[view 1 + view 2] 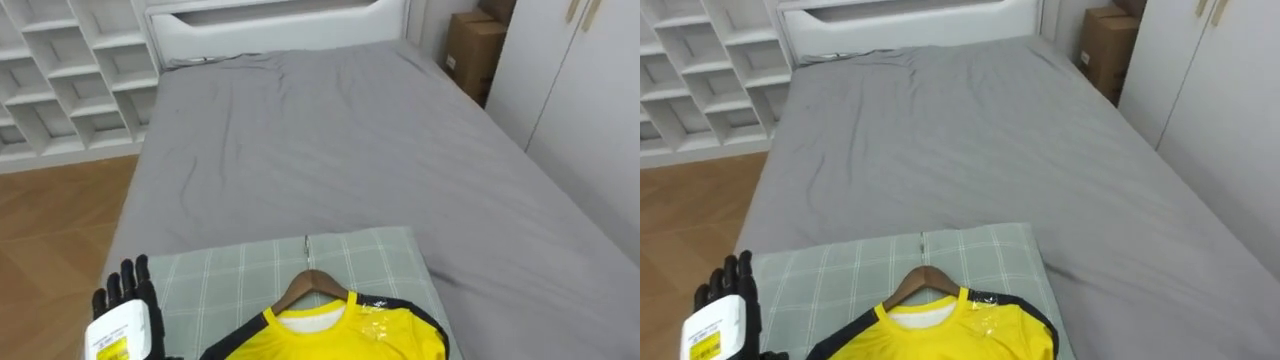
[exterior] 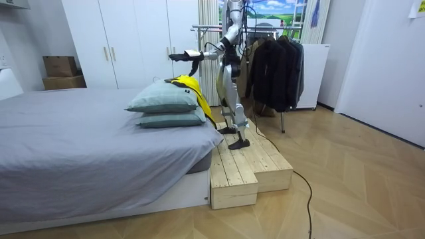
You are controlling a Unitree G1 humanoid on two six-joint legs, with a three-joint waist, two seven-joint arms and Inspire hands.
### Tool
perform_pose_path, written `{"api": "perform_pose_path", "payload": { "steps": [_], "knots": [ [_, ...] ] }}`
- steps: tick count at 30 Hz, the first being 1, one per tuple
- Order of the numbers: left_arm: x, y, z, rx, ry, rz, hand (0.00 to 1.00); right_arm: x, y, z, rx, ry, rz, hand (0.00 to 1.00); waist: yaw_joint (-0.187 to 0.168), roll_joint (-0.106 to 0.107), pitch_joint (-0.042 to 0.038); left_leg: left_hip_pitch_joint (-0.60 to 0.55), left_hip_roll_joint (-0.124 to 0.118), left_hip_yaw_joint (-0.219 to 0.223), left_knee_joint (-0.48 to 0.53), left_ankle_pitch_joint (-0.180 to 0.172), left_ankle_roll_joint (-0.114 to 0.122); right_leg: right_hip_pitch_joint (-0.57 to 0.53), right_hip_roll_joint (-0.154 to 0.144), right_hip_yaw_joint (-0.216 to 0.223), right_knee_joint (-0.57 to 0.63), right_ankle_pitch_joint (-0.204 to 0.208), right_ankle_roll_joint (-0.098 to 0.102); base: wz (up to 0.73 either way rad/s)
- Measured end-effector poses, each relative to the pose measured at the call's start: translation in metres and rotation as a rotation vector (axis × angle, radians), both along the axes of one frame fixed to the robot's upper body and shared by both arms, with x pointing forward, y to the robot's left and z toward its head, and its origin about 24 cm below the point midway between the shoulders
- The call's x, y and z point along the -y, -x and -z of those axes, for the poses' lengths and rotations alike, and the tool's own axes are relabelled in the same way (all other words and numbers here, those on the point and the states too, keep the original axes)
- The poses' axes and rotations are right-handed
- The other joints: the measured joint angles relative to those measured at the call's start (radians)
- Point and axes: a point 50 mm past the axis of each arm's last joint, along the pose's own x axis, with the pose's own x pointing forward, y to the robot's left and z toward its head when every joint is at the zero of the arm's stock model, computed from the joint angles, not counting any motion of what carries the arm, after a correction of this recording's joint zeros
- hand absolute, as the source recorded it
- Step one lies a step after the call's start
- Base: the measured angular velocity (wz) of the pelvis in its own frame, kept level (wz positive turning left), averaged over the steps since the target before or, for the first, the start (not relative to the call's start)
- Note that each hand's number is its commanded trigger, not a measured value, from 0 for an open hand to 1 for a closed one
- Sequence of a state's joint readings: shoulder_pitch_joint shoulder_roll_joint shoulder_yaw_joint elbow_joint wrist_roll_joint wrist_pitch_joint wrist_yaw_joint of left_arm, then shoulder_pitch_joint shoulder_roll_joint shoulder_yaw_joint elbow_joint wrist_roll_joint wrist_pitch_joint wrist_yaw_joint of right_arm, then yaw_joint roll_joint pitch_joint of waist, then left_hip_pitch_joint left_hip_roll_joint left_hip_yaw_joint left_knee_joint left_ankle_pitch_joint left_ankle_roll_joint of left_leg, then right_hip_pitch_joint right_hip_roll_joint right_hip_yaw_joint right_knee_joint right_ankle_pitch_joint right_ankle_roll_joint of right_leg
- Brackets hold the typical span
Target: Hang clothes
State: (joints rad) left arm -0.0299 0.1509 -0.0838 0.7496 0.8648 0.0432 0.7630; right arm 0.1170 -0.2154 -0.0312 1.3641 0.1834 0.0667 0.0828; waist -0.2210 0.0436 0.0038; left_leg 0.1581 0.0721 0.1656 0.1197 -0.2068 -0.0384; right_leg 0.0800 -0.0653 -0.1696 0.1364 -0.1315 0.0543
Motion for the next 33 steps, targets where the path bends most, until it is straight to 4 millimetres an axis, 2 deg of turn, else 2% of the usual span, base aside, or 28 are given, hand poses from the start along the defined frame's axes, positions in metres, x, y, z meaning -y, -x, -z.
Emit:
{"api": "perform_pose_path", "payload": {
  "steps": [8,15,21,28,33],
  "knots": [
    [0.000,-0.001,0.001,-0.028,0.012,0.009,0.00,-0.008,0.017,0.002,-0.111,-0.023,-0.107,0.00,-0.012,-0.007,0.0029,0.010,0.000,0.024,0.000,0.000,0.000,-0.016,0.001,0.029,0.017,0.000,0.000,-0.10],
    [0.002,-0.007,-0.001,-0.038,0.023,0.026,0.00,-0.008,0.017,0.002,-0.147,-0.032,-0.203,0.00,-0.030,-0.017,0.0079,0.005,0.000,0.032,-0.001,0.000,0.000,-0.030,0.002,0.038,0.037,-0.001,-0.001,-0.03],
    [0.006,-0.008,0.000,-0.059,0.029,0.053,0.00,-0.008,0.014,0.002,-0.153,-0.028,-0.275,0.00,-0.040,-0.017,0.0066,0.012,0.004,0.047,-0.002,0.000,0.000,-0.031,0.007,0.052,0.039,0.002,-0.004,-0.07],
    [0.012,-0.008,0.004,-0.105,0.033,0.079,0.00,-0.008,0.013,0.002,-0.157,-0.029,-0.284,0.00,-0.048,-0.018,0.0073,0.021,0.004,0.062,-0.006,0.000,0.000,-0.038,0.009,0.068,0.051,0.001,-0.005,-0.07],
    [0.016,-0.002,0.014,-0.185,0.033,0.089,0.00,-0.008,0.016,0.002,-0.175,-0.029,-0.273,0.00,-0.055,-0.022,0.0056,0.025,0.007,0.078,-0.010,0.000,0.000,-0.045,0.016,0.089,0.053,0.003,-0.007,-0.11]
  ]
}}
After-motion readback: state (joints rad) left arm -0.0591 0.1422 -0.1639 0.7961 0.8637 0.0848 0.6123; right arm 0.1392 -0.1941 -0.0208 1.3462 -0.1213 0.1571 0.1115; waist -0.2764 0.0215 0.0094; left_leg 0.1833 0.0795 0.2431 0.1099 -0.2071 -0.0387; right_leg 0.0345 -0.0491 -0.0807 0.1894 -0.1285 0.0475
